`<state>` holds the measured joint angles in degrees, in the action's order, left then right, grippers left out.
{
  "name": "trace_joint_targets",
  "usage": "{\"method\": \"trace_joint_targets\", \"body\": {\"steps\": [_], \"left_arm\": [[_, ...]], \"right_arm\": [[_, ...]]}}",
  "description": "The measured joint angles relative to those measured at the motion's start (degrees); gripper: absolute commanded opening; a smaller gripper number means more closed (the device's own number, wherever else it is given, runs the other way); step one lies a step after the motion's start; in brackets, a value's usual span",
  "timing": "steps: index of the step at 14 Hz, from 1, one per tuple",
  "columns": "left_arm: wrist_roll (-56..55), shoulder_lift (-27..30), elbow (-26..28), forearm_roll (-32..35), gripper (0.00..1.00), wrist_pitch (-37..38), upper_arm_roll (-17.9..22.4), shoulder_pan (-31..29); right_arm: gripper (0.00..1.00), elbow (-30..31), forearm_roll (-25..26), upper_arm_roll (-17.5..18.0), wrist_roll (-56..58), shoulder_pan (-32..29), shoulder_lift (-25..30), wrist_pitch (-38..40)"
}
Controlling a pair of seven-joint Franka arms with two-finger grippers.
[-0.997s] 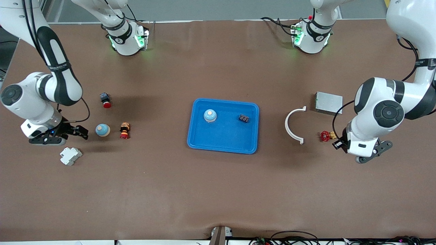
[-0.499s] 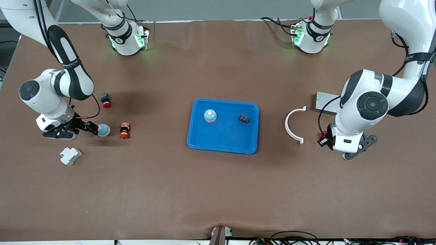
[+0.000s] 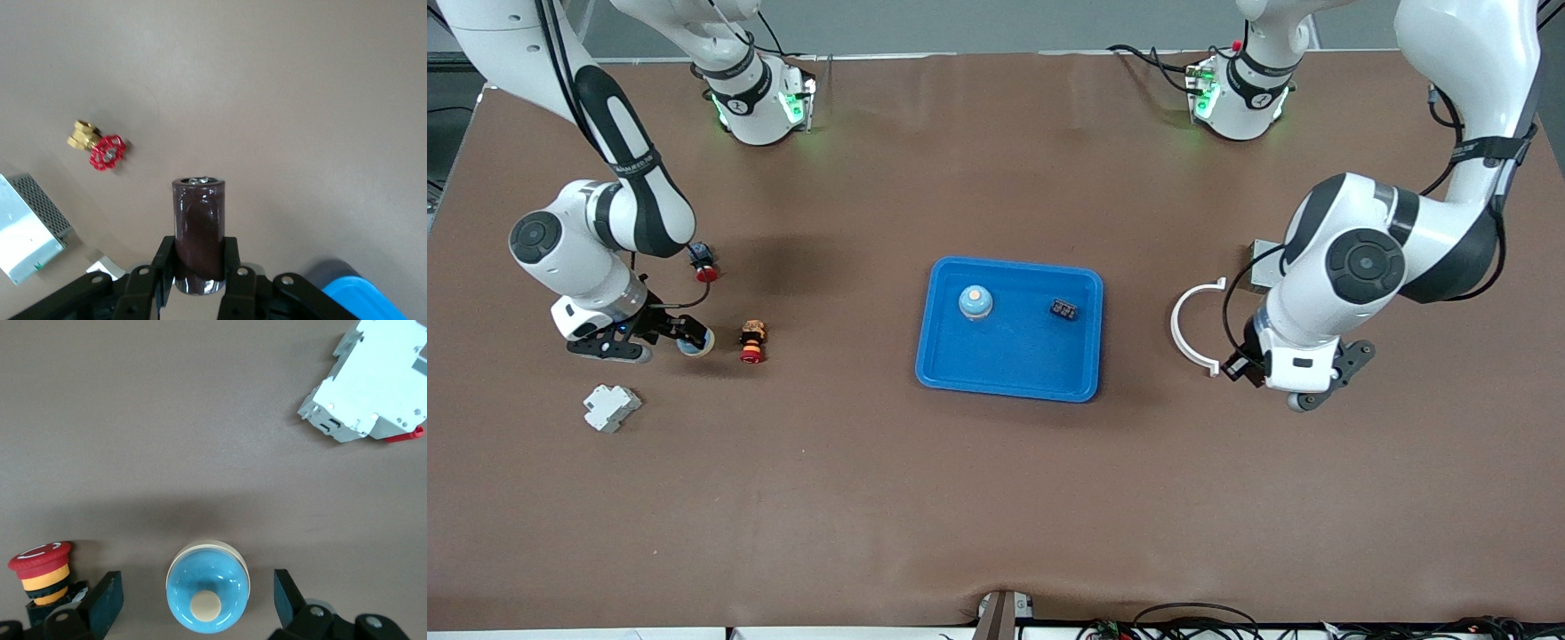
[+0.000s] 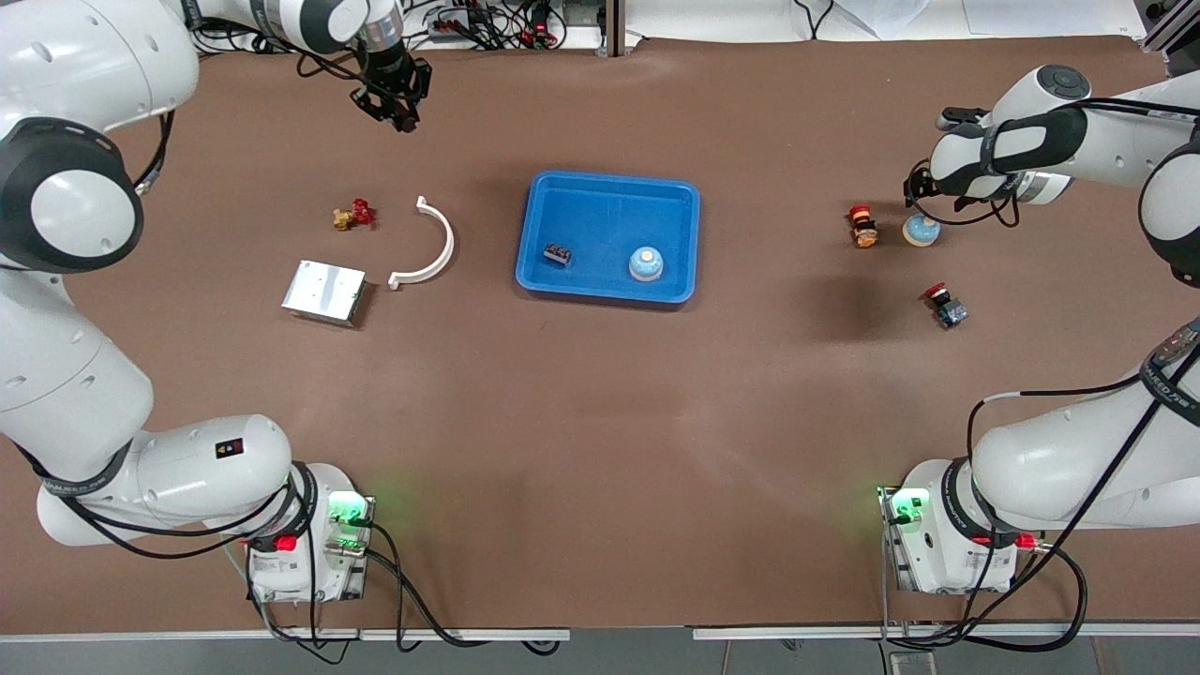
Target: Place electrolytic capacitor and blue bell in tray
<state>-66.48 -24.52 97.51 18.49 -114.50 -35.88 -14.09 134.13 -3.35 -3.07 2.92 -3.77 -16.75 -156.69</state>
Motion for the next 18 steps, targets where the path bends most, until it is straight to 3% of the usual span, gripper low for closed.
{"method": "trace_joint_targets", "body": {"steps": [10, 18], "left_arm": [[-13.3, -6.5, -4.3, 0.0, 0.0, -0.3, 0.0, 7.5], [-20.5, -10.7, -5.1, 0.0, 0.0, -5.6, 0.0, 11.0]], "right_arm": [[1.0, 0.9, 0.0, 0.0, 0.0, 0.5, -2.0, -0.4], [1.0, 0.9, 0.0, -0.3, 0.0, 0.4, -2.3, -0.5]]}}
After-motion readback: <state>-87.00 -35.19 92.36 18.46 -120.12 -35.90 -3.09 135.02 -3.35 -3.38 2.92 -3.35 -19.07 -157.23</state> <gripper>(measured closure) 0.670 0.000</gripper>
